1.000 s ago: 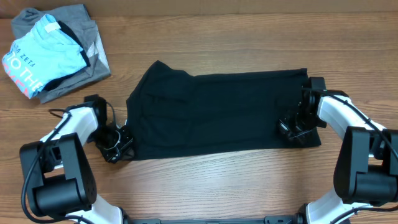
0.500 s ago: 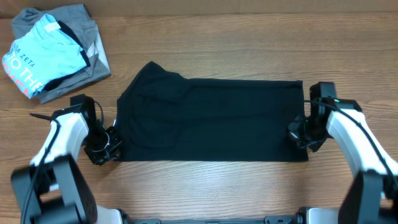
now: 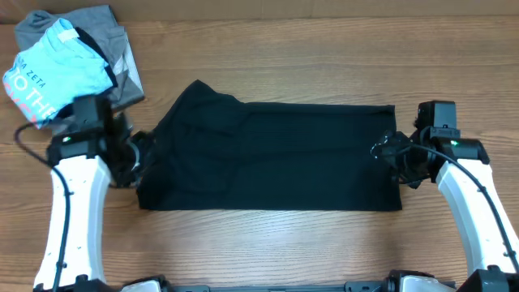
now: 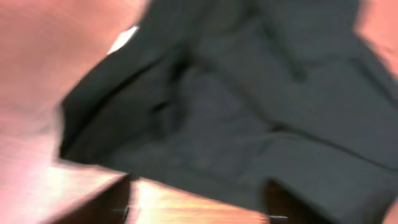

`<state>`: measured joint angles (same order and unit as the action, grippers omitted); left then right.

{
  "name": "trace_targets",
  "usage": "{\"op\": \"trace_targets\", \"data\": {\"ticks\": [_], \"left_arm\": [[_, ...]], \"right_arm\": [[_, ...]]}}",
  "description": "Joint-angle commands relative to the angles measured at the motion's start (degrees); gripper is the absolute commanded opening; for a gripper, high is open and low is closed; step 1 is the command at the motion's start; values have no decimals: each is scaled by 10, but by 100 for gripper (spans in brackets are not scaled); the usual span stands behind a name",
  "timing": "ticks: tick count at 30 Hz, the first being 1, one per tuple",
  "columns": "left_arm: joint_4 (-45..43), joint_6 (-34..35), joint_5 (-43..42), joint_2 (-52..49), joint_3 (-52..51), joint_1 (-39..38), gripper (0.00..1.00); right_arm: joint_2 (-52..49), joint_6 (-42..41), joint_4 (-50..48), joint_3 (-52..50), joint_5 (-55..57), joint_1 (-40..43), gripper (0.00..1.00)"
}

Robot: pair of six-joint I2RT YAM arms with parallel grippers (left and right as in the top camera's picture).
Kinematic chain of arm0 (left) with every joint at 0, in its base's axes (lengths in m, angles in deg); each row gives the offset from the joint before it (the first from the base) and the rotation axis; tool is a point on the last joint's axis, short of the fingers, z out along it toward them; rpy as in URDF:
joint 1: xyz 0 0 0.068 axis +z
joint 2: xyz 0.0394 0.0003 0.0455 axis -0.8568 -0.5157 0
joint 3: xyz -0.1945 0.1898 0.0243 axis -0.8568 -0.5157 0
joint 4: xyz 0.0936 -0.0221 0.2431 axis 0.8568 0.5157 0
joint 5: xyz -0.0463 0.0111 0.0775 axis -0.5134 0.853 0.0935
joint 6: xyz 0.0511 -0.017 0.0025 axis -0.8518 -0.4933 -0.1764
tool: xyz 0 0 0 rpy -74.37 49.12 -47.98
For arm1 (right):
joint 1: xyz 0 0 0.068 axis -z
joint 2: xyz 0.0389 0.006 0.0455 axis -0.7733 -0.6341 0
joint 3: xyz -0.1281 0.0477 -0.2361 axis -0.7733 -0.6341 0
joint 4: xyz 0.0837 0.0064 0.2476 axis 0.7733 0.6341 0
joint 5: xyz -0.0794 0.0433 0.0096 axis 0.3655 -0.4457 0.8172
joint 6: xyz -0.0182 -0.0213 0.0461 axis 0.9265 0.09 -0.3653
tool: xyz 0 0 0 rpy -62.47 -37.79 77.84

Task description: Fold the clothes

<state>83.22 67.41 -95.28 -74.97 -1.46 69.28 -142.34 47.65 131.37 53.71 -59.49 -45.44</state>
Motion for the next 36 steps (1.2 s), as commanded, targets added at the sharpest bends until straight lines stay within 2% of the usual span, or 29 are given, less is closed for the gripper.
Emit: {"op": "trace_targets", "data": {"ticks": [1, 6, 9, 14, 19, 23, 36], "left_arm": [[-33, -10, -17, 4, 44, -58, 96], [-103, -13, -17, -37, 69, -93, 95], [-156, -14, -16, -82, 69, -91, 100], [-214, -15, -10, -176, 75, -87, 99], [-219, -15, -10, -259, 99, -87, 90], [-222, -35, -1, -308, 121, -86, 87], [-229, -24, 22, -320, 136, -85, 77]], "right_arm": [[7, 37, 1, 56, -40, 2, 84], [7, 87, 10, 80, -129, 2, 85], [7, 103, 35, 79, -136, 2, 85], [7, 125, 66, 79, -133, 2, 85], [7, 138, 80, 78, -129, 2, 85], [7, 139, 82, 78, -116, 2, 85], [5, 151, 78, 78, -99, 2, 85]]}}
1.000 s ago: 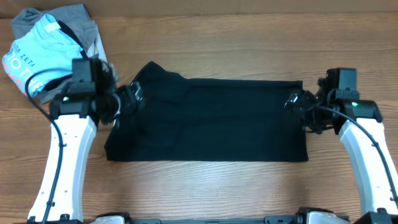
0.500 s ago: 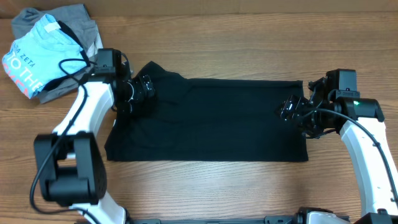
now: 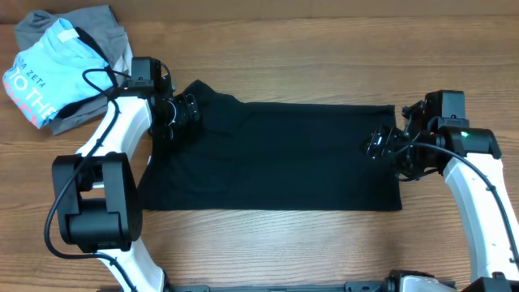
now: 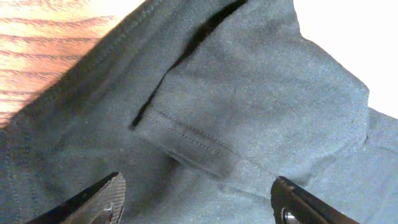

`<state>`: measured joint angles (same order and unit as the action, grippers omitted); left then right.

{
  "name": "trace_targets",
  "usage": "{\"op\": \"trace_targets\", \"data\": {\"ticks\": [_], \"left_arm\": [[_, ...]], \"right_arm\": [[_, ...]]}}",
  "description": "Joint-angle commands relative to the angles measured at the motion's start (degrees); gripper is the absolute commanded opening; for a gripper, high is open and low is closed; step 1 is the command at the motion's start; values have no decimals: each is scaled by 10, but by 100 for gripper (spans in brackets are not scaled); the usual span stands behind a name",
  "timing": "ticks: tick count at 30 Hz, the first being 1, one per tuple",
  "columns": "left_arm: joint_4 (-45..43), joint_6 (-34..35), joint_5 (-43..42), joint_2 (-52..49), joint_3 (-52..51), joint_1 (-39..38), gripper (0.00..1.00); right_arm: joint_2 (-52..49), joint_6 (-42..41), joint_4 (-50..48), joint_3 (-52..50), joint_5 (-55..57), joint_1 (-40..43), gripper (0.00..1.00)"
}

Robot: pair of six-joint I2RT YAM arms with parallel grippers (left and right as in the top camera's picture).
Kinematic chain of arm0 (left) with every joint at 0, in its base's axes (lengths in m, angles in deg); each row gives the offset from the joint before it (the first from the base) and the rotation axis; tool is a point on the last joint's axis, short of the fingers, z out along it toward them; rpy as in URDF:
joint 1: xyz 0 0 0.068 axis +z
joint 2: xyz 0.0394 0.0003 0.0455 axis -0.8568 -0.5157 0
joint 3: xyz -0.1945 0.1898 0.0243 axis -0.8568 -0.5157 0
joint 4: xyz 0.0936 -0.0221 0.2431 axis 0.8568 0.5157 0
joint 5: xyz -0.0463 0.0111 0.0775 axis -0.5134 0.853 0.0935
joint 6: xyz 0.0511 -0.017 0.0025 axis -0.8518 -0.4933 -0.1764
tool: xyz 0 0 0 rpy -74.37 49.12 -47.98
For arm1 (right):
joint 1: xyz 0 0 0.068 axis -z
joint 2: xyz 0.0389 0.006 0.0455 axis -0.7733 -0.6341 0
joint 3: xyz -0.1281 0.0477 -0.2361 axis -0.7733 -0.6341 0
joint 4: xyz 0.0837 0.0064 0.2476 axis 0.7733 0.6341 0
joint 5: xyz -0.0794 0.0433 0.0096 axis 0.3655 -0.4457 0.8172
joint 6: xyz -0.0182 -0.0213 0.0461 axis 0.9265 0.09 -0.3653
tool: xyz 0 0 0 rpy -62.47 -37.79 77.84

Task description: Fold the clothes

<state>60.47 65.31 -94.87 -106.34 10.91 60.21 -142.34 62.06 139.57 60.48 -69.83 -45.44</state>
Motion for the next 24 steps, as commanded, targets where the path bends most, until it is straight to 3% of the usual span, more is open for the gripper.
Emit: {"op": "trace_targets", "data": {"ticks": [1, 24], "left_arm": [[0, 0, 21, -6, 13, 6, 77], [-25, 24, 15, -53, 13, 6, 75]], "right_arm": [[5, 7, -5, 10, 5, 2, 85], [2, 7, -19, 0, 7, 2, 85]]}}
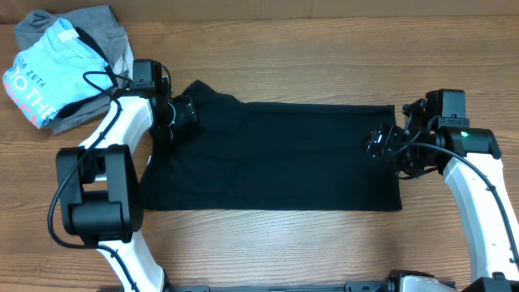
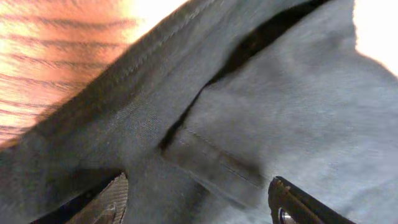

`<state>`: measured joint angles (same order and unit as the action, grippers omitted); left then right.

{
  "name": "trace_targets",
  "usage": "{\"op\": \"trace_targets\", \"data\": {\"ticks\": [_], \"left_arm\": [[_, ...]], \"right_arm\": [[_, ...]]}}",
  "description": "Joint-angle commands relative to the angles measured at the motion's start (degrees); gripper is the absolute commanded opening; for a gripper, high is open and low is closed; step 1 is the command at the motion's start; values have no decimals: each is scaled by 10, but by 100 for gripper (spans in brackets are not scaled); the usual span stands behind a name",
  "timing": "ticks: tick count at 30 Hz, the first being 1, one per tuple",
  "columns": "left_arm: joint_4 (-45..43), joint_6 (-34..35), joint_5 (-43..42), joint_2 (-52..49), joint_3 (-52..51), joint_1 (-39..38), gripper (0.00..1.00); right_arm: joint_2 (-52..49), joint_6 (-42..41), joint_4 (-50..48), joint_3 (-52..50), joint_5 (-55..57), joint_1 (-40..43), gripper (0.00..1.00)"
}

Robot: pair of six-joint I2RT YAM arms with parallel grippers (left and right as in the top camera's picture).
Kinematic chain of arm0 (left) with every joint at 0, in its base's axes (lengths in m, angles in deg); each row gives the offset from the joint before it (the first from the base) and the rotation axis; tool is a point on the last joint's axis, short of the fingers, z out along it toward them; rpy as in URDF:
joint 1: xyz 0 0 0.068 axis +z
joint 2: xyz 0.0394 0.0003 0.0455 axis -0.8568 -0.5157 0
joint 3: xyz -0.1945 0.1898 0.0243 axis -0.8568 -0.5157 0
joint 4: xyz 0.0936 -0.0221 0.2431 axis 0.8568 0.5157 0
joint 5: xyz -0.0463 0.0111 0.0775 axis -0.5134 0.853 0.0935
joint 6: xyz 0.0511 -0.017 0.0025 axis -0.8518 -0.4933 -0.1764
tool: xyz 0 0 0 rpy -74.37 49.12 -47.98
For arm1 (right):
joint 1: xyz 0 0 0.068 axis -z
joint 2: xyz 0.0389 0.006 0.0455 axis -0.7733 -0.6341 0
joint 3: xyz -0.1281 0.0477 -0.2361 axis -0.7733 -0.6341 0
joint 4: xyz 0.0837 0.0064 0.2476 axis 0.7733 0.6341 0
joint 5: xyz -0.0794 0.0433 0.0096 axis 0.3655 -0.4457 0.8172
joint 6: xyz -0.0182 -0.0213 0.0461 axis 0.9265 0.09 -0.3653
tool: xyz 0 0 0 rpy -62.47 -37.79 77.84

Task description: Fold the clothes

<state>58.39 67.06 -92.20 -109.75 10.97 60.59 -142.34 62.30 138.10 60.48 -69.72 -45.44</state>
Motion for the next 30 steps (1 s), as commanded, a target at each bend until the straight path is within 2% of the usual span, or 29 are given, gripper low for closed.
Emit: {"op": "trace_targets", "data": {"ticks": [1, 8, 30], "left_arm": [[-5, 6, -12, -19, 12, 2, 74], [-4, 1, -27, -19, 27, 2, 69], [-19, 0, -20, -19, 38, 3, 66]], "right_arm": [[2, 4, -6, -3, 6, 2, 85], [-3, 4, -23, -25, 6, 2, 84], [-23, 4, -33, -25, 5, 2, 85]]}}
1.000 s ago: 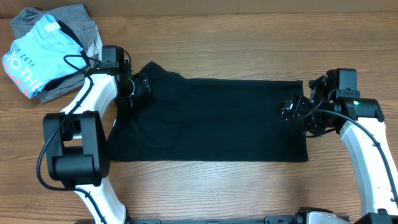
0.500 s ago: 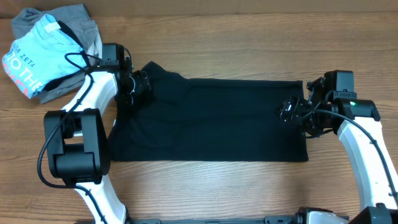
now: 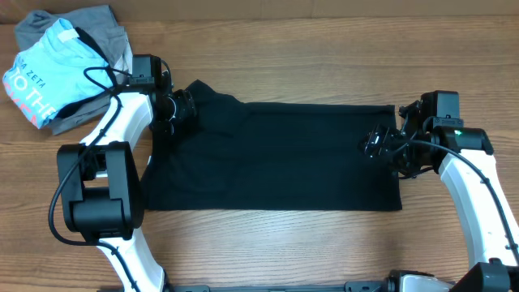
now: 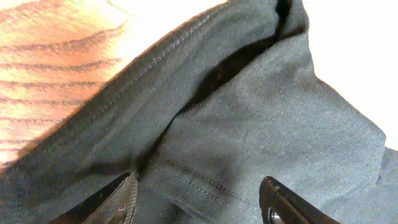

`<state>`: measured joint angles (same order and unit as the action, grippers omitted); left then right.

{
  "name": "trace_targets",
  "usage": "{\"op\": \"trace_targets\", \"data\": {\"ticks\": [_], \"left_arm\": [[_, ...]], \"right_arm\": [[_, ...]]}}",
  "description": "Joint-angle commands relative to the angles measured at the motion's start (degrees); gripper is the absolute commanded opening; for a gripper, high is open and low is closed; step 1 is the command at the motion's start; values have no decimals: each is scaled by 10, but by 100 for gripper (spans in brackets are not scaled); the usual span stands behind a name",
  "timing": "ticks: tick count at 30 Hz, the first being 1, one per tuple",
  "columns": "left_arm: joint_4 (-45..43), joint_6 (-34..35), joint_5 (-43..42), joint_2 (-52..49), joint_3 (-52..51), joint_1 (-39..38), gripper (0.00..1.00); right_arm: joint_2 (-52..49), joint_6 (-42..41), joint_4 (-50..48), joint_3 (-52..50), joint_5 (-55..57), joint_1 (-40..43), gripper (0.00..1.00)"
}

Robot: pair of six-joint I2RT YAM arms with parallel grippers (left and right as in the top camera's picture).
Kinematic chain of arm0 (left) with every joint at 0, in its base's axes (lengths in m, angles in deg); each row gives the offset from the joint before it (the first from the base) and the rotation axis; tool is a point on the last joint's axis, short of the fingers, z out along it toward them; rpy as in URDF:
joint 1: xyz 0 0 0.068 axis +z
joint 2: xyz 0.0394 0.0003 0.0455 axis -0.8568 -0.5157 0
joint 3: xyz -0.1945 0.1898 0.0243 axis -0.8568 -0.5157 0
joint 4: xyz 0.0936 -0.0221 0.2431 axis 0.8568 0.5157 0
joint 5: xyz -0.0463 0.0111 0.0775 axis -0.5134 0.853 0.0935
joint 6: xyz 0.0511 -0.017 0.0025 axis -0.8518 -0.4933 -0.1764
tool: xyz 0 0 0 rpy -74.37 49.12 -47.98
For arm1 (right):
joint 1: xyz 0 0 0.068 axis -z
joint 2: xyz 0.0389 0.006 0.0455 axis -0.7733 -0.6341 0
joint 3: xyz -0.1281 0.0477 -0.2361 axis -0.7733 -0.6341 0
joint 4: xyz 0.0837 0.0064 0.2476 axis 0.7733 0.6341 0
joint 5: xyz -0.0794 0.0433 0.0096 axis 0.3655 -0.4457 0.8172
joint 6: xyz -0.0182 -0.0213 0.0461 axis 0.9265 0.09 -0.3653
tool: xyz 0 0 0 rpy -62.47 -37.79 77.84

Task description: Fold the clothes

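Note:
A black garment [image 3: 276,154] lies spread flat across the middle of the table. My left gripper [image 3: 183,108] is down at its upper left corner, where a flap is folded over. In the left wrist view the gripper [image 4: 199,202] is open. Its fingers [image 4: 115,202] straddle a stitched hem of the black cloth [image 4: 261,112], and a dark fold gap runs up from there. My right gripper [image 3: 375,144] sits over the garment's right edge. Its jaws are too small and dark to read.
A pile of folded clothes [image 3: 65,61], light blue on grey, lies at the table's far left corner, just behind the left arm. Bare wooden table [image 3: 268,243] runs along the front and behind the garment.
The left gripper stays open at the upper left corner and has shifted slightly, with the fold gap now higher in its view. The right gripper has edged a little left over the right edge.
At first the left gripper was by the garment's left edge, low down, and the right at the right edge. Then the left stood open over the folded flap at the upper left corner. It has stayed there since, and the garment lies unchanged.

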<state>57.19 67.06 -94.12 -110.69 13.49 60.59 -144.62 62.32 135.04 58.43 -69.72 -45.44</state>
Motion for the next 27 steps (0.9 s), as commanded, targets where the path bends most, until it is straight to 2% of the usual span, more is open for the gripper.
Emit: {"op": "trace_targets", "data": {"ticks": [1, 24, 27], "left_arm": [[-8, 0, -1, -9, 12, 3, 66], [-12, -1, -6, -50, 12, 2, 68], [-16, -1, -7, -50, 13, 2, 66]], "right_arm": [[-1, 4, -2, -4, 5, 2, 85], [-1, 4, -6, -4, 6, 2, 85], [-1, 4, -7, -4, 6, 2, 85]]}}
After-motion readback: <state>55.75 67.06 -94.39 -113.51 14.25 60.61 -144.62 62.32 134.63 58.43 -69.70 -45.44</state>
